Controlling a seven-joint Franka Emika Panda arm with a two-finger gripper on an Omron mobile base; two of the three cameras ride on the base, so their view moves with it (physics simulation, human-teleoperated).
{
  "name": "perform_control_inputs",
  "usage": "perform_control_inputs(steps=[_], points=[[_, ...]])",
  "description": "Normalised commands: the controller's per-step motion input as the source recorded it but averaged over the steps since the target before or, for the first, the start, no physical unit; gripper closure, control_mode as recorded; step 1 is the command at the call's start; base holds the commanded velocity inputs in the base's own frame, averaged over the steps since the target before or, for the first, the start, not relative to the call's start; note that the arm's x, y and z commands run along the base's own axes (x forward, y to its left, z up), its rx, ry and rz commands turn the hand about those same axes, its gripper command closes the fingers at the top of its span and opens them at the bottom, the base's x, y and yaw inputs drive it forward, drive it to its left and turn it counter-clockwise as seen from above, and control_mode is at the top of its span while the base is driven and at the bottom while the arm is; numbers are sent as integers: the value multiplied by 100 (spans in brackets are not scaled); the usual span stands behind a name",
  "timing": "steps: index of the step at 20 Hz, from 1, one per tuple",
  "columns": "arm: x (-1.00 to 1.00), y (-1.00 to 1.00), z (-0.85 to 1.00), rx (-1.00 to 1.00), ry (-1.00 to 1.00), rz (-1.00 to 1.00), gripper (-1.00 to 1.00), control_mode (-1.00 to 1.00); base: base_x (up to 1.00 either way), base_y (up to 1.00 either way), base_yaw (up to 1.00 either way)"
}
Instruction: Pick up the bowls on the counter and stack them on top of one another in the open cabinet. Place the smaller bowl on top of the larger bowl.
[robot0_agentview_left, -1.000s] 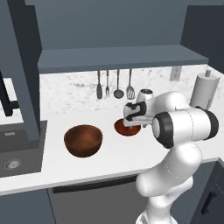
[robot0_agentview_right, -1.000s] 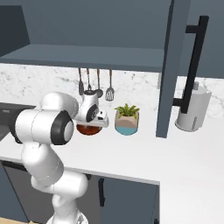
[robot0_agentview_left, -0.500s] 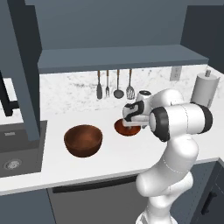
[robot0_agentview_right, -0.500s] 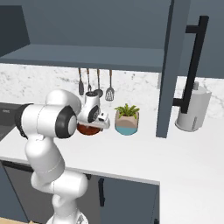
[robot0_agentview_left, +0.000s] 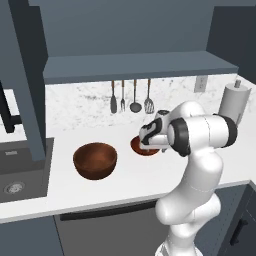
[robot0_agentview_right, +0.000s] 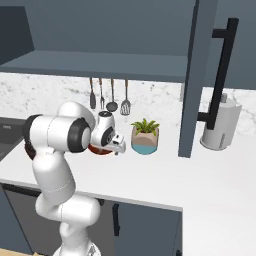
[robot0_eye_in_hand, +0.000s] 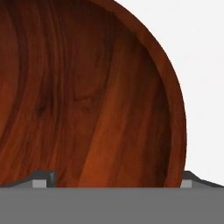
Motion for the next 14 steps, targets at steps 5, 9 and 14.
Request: perform_control_inputs(steps=[5, 9, 14], points=[[4, -9, -18, 0, 0, 0, -100, -100, 0, 0, 0], [0, -2, 0, 0, 1, 0, -100, -100, 0, 0, 0], [0, 0, 0, 0, 1, 0, 100, -100, 0, 0, 0]])
